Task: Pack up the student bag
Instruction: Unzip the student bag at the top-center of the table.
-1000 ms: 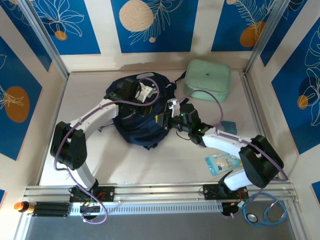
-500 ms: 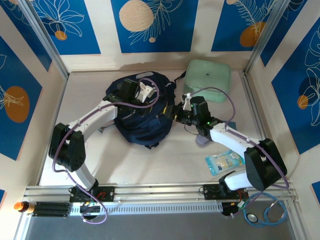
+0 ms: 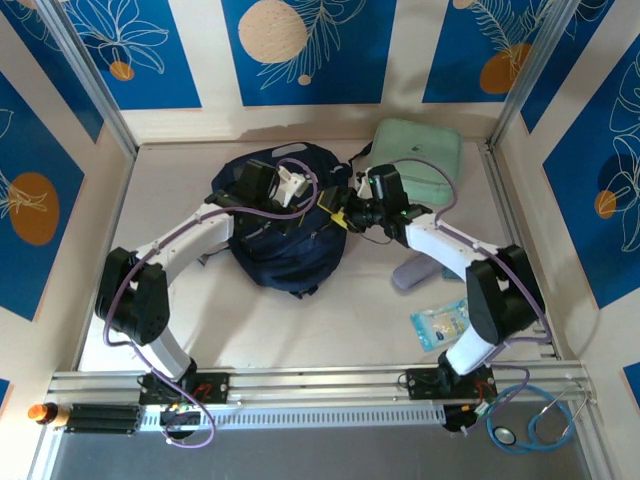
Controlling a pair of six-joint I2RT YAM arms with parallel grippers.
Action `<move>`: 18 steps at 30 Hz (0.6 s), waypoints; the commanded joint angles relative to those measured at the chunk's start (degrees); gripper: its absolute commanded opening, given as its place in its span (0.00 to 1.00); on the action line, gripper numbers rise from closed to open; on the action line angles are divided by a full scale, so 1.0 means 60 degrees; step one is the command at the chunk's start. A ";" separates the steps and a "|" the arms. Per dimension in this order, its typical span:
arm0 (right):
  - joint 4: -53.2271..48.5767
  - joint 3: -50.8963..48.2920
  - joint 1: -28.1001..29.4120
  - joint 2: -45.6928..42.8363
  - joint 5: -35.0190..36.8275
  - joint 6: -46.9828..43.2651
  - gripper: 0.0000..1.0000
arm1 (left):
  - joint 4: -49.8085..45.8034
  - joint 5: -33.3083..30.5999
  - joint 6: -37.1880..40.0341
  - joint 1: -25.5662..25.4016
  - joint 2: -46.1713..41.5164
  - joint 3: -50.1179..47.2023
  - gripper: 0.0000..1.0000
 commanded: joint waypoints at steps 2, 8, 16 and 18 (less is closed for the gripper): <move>-0.0817 0.0987 0.0214 0.0563 -0.0166 0.0516 0.68 | 0.0593 0.0380 -0.0077 -0.0001 -0.0497 -0.0105 0.00; -0.2282 0.2397 0.0445 0.1572 0.0244 0.0616 0.61 | 0.0993 0.0224 -0.0825 0.0006 -0.0862 -0.0754 0.07; -0.2365 0.3094 0.0658 0.2011 -0.0290 -0.0019 0.27 | 0.0066 -0.0384 -0.2570 -0.0001 -0.1751 -0.1415 0.37; -0.2253 0.3086 0.0669 0.1961 -0.0409 -0.0080 0.23 | 0.0035 -0.0471 -0.3042 -0.0049 -0.2157 -0.1828 0.41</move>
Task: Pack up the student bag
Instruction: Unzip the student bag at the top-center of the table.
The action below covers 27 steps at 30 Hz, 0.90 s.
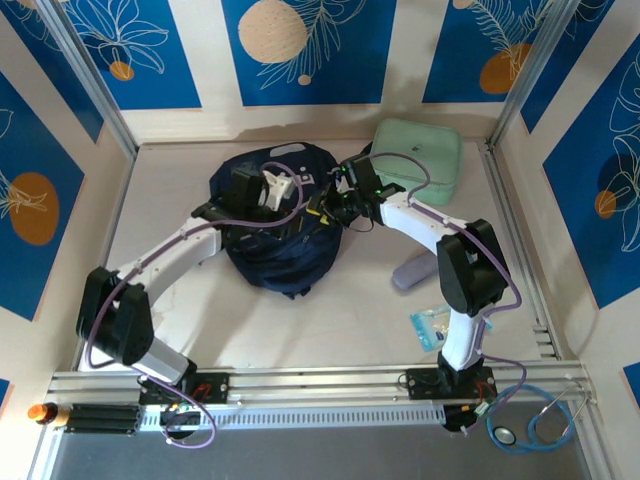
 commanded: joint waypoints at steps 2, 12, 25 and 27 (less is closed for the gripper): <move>0.0231 0.0485 0.0152 -0.0106 -0.0595 -0.0364 0.21 | -0.0420 -0.0427 -0.1661 -0.0174 -0.1031 -0.0870 0.44; 0.0349 0.0554 0.0255 -0.0062 -0.0938 -0.0266 0.21 | 0.2267 -0.0797 -0.5436 -0.1337 -0.1925 -0.3171 0.51; 0.0633 0.0368 0.0299 -0.0207 -0.1045 0.0001 0.20 | 0.4083 -0.1273 -0.6358 -0.1477 -0.0769 -0.3398 0.51; 0.0636 0.0370 0.0284 -0.0208 -0.1081 0.0016 0.20 | 0.4135 -0.1268 -0.6399 -0.1477 -0.0578 -0.3346 0.51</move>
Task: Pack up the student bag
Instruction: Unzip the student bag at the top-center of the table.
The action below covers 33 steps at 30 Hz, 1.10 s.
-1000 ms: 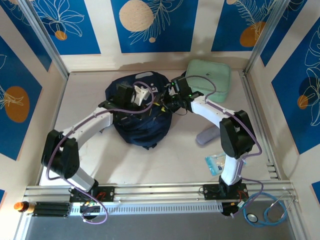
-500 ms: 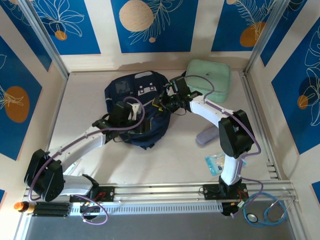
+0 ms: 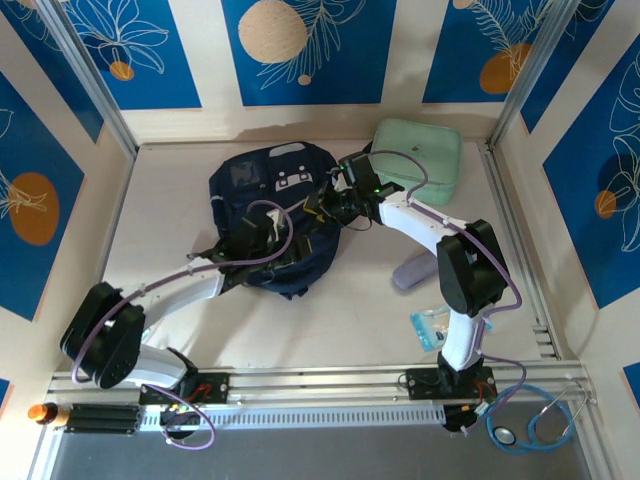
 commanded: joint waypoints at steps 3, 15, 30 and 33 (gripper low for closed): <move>0.0535 0.0233 0.0186 -0.0223 -0.0829 0.0038 0.20 | 0.0715 -0.0170 -0.0243 -0.0062 0.0434 0.0224 0.51; 0.0532 0.0215 0.0215 -0.0122 -0.0829 0.0081 0.19 | 0.1159 -0.0085 -0.0042 -0.0060 0.0234 0.0078 0.32; 0.0549 0.0163 0.0288 -0.0142 -0.0902 0.0081 0.18 | 0.0525 -0.1144 0.0246 -0.0057 0.0579 0.0532 0.16; 0.0569 0.0122 0.0260 -0.0150 -0.0887 0.0081 0.17 | 0.0246 -0.1335 0.0328 -0.0057 0.0459 0.0495 0.12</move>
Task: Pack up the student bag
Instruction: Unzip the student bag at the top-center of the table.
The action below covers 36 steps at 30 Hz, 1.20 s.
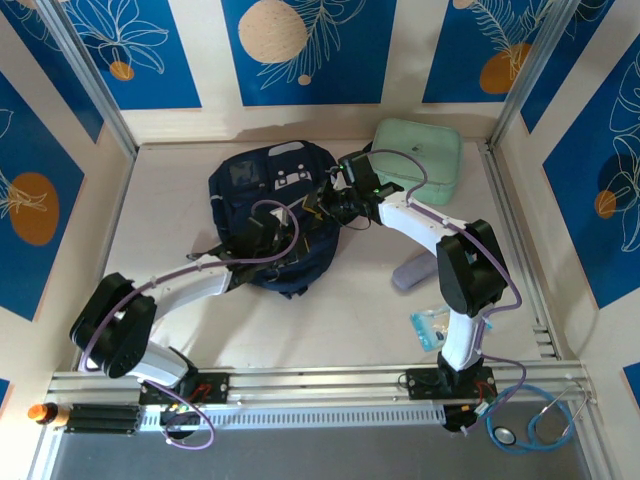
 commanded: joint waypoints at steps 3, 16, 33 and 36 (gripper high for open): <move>0.0313 0.0078 0.0172 -0.0163 -0.0863 0.0009 0.17 | -0.0391 -0.0907 0.0234 0.0016 -0.0250 0.0195 0.06; 0.0809 -0.0604 -0.0372 -0.0558 -0.0611 0.0191 0.07 | -0.2595 -0.0920 0.0426 0.0410 -0.1300 -0.0338 0.00; 0.1490 -0.1491 -0.1140 -0.1168 -0.0671 0.0169 0.06 | -0.4019 -0.1346 0.1262 0.1086 -0.2272 -0.0943 0.00; 0.1822 -0.1855 -0.1045 -0.1268 -0.0755 0.0416 0.16 | -0.3534 -0.0568 0.1910 0.1061 -0.2196 -0.0623 0.00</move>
